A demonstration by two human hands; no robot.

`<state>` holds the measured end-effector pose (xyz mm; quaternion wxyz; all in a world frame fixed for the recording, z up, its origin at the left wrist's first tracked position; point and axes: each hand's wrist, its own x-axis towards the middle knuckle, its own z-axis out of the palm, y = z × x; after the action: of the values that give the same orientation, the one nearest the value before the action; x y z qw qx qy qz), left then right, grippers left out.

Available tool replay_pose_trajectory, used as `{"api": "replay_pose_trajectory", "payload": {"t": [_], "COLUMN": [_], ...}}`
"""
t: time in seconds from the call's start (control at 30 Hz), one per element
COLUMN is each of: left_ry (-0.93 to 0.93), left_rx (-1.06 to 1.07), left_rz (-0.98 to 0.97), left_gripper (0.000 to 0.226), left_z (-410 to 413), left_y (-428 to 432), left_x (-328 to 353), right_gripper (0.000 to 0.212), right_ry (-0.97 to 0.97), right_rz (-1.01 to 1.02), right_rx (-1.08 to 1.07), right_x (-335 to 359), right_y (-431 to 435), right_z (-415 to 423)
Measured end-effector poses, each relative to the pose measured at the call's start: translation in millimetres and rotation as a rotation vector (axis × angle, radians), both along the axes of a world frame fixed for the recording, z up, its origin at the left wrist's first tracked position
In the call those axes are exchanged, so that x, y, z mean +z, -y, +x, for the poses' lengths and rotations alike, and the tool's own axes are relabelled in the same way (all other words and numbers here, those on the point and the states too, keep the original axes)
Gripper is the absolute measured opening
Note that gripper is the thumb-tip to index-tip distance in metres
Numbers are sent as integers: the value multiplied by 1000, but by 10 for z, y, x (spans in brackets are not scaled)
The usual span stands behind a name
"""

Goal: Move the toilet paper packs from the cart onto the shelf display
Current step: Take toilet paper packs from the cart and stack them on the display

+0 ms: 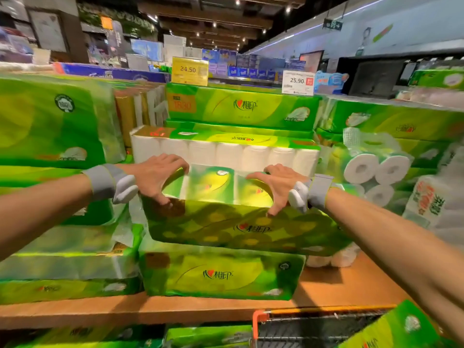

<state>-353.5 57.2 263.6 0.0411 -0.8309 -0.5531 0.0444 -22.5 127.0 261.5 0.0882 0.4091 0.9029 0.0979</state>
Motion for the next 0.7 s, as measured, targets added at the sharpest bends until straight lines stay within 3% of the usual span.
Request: {"api": "replay_pose_trajectory", "payload": {"t": [0.13, 0.3, 0.7], "left_ry": [-65, -100, -86], "left_rx": [88, 143, 222], "left_rz": [-49, -146, -229], "left_gripper": [100, 104, 109], "left_z": [-248, -444, -340], "left_y": [-112, -286, -675], "left_x": [-33, -161, -414], "right_gripper": [117, 121, 103], "right_ry": [40, -6, -177], "right_rz": [-19, -185, -131], "right_rx": [13, -44, -23], "right_x": [-118, -226, -541], "right_y": [-190, -359, -424], "right_z": [-367, -625, -472]}}
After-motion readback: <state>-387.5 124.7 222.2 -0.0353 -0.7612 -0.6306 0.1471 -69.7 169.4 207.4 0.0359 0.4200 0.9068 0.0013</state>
